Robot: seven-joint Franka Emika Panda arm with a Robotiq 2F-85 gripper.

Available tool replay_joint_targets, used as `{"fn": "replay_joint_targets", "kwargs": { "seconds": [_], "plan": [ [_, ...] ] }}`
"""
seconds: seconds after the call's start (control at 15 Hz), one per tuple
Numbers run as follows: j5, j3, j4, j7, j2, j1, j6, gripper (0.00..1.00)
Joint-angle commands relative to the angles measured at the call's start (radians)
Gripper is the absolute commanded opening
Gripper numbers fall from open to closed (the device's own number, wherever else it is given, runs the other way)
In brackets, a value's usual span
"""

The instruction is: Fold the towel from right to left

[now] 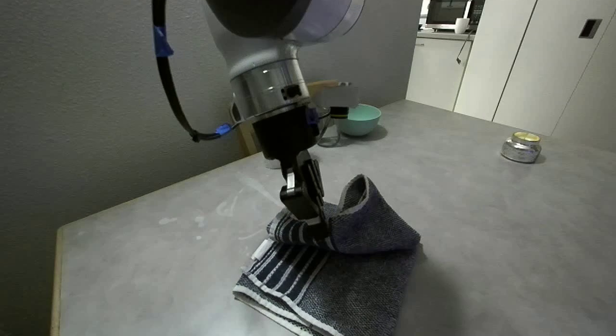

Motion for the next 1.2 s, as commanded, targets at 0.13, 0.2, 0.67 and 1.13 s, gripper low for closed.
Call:
{"fn": "replay_joint_targets", "kwargs": {
  "seconds": [0.13,0.2,0.67,1.13],
  "plan": [
    [0.051,0.037,0.162,-0.1,0.124,-0.007,-0.006,0.4],
    [0.056,0.045,0.193,-0.132,0.148,-0.007,-0.013,0.48],
    [0.056,0.07,0.394,-0.297,0.248,0.013,-0.126,0.99],
    [-0.149,0.036,0.336,-0.57,0.19,0.012,-0.262,1.0]
  ]
}}
